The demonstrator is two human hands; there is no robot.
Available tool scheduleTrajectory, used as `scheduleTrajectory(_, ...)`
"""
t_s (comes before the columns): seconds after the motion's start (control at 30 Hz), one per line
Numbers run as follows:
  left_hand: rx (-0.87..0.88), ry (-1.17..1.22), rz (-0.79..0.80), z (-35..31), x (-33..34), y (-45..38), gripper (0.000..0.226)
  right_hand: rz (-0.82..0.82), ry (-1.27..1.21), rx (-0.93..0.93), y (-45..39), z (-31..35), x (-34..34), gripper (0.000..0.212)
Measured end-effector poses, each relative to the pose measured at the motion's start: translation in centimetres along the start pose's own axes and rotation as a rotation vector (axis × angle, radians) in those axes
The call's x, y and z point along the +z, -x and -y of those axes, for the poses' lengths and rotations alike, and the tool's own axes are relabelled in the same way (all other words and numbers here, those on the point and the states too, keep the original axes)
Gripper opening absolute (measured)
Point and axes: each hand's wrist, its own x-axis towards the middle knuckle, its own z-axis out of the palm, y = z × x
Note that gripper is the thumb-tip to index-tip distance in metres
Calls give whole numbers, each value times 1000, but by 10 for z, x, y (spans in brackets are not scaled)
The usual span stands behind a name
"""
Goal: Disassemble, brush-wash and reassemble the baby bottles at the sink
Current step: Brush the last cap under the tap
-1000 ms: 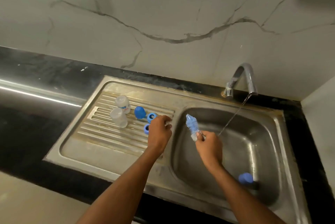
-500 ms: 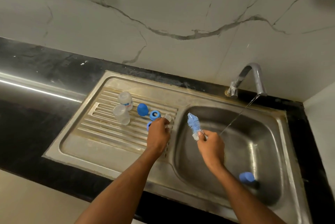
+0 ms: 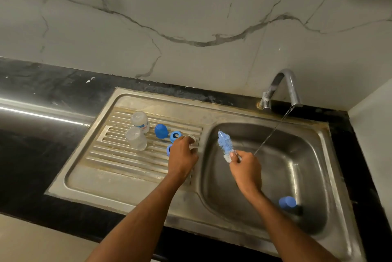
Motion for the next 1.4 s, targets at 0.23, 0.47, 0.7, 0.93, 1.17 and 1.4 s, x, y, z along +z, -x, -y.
scheduleTrajectory(0.23,61,11,-9,-35,14,-4,21,0,-21,76,-7,-16,-20,23)
scheduleTrajectory(0.47,218,-40,110,-88,71,1,21,-4,8,233,-14,-65,-68,27)
scheduleTrajectory(0.7,291,-42,372,-136,155,30,19,-100,1,410,-7,-130,-118,29)
scheduleTrajectory(0.93,384,-102,641,-155,239,67,27,-156,-90,456,-5,-180,-143,30)
scheduleTrajectory(1.17,390,-160,811,-161,280,94,34,-196,-83,459,-6,-204,-137,23)
scheduleTrajectory(1.4,476,-208,909,-168,298,99,15,-180,-52,459,-12,-211,-137,26)
